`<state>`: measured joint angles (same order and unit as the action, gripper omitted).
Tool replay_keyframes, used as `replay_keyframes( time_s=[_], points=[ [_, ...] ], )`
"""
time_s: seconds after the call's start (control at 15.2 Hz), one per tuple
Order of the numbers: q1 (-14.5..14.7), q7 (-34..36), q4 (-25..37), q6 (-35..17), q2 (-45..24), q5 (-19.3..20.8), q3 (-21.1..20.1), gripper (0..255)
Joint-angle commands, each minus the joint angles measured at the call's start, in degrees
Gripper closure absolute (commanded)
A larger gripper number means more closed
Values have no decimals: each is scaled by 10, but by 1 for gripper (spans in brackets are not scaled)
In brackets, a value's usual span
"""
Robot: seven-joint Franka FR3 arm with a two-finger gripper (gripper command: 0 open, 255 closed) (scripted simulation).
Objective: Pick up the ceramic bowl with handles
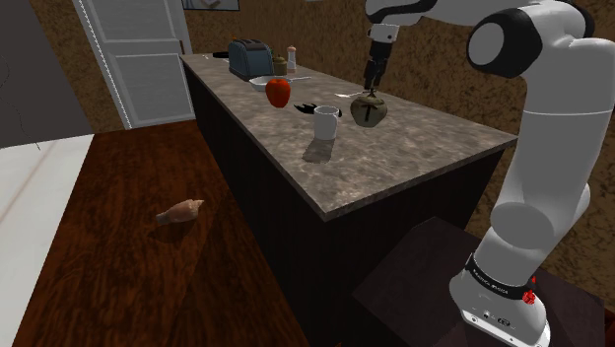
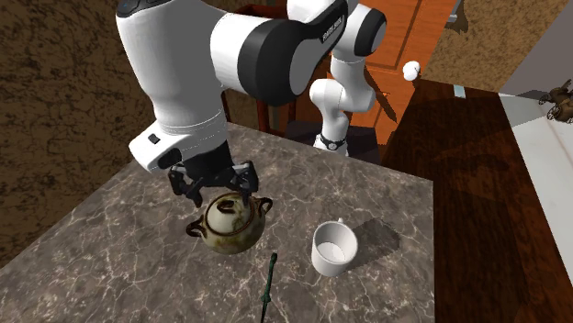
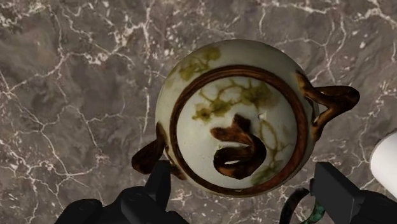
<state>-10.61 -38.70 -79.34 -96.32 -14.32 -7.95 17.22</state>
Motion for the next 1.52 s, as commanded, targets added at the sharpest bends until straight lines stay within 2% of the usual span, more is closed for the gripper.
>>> replay_keyframes(
  time_s=[0.0, 0.2, 0.26, 0.86, 1.45],
  points=[
    [2, 0, -21, -17, 4, 1, -1, 0],
    [3, 0, -36, -31, 6, 2, -1, 0],
    [3, 0, -36, -30, 6, 2, -1, 255],
    [3, 0, -36, -30, 6, 2, -1, 255],
    [-5, 2, 60, 48, -12, -4, 1, 255]
  ],
)
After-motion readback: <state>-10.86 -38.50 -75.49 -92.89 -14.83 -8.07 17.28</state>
